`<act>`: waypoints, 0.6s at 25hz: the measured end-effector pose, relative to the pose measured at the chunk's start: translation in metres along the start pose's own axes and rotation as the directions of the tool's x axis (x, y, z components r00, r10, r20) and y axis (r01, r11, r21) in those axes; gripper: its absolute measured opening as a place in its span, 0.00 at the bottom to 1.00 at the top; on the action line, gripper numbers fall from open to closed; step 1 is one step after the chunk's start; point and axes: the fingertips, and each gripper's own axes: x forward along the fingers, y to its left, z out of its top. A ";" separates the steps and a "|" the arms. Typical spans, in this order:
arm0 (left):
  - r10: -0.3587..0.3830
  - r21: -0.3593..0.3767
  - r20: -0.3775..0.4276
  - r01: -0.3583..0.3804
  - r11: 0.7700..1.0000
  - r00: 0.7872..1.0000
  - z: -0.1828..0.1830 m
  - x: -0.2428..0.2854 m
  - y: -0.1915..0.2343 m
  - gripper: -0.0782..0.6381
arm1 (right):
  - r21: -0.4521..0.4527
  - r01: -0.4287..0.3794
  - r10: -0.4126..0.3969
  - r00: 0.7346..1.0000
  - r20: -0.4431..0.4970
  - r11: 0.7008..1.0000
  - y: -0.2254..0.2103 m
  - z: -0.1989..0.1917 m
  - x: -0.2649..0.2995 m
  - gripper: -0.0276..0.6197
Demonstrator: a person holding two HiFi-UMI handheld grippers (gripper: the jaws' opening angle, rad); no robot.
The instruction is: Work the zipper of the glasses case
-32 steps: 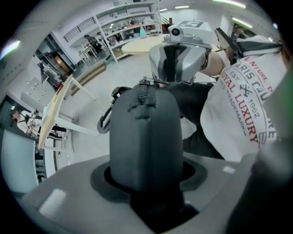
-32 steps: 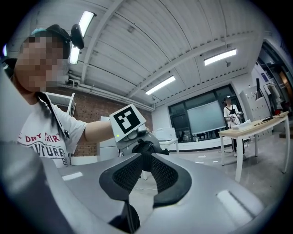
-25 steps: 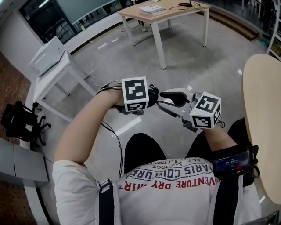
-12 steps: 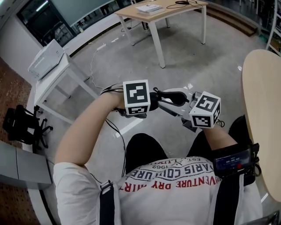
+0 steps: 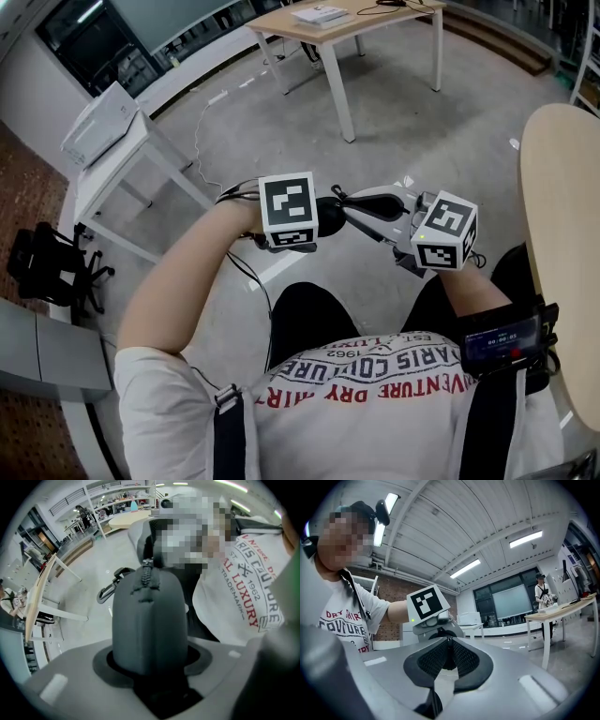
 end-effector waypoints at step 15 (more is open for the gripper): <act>0.022 0.060 0.096 -0.028 0.998 0.995 0.007 0.002 -0.003 0.45 | -0.009 -0.079 0.078 0.996 -0.037 0.997 0.008 0.002 -0.001 0.08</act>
